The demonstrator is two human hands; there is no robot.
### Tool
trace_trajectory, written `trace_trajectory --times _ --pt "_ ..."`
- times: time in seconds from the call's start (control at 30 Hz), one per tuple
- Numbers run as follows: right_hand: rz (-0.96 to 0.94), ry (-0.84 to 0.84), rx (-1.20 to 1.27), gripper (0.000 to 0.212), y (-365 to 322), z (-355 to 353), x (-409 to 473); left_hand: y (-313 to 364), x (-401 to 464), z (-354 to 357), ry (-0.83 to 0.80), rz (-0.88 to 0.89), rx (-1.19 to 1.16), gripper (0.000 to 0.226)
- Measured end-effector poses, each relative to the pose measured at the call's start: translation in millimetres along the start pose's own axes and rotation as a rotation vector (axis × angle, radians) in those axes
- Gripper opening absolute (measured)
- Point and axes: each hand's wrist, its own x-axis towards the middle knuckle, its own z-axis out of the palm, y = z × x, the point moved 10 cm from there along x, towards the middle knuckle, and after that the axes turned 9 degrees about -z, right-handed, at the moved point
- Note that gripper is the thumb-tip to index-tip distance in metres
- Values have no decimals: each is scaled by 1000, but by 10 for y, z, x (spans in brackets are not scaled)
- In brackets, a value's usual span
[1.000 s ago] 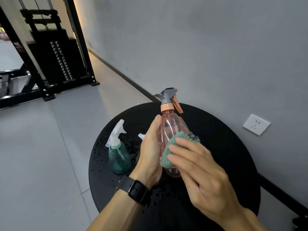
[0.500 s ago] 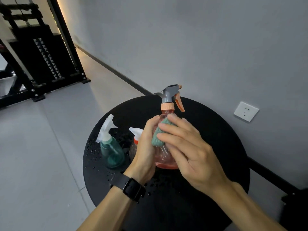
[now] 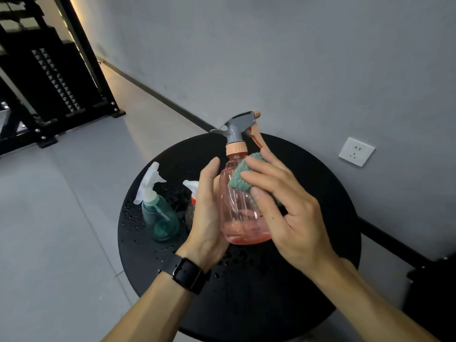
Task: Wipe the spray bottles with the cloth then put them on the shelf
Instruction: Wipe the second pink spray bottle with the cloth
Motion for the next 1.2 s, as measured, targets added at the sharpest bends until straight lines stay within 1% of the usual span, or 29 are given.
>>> trace_trajectory --times 0.07,0.13,0.23,0.33,0.43,0.57,0.7,0.83,0.93,1.03,1.2 --pt "-25 15 -8 29 -46 -9 -98 11 15 -7 -9 -9 -38 69" --pt "-67 29 -17 30 -103 -14 -195 12 26 30 -57 -30 -76 70" --pt "-112 39 -20 29 -155 -26 -279 -10 40 61 -93 -55 -106 67" --pt "-103 50 -24 28 -134 -63 -276 -33 23 118 -108 -59 -133 60" --pt "-88 71 -33 27 -107 -107 -238 -98 12 192 -145 -88 -198 60" --pt "-73 89 -71 28 -70 -146 -141 -200 15 190 -102 -111 -90 59" --pt "-60 129 -128 27 -40 -225 -26 -263 -18 247 -94 -113 6 51" --pt "-41 132 -153 26 -19 -234 19 -272 -41 278 -82 -100 82 50" --pt "-31 131 -174 27 -9 -223 21 -271 -61 264 -76 -100 76 47" --pt "-2 125 -159 28 21 -230 11 -280 -80 275 -116 -97 31 42" --pt "14 123 -105 30 4 -240 -88 -282 -84 285 -148 -99 -56 46"
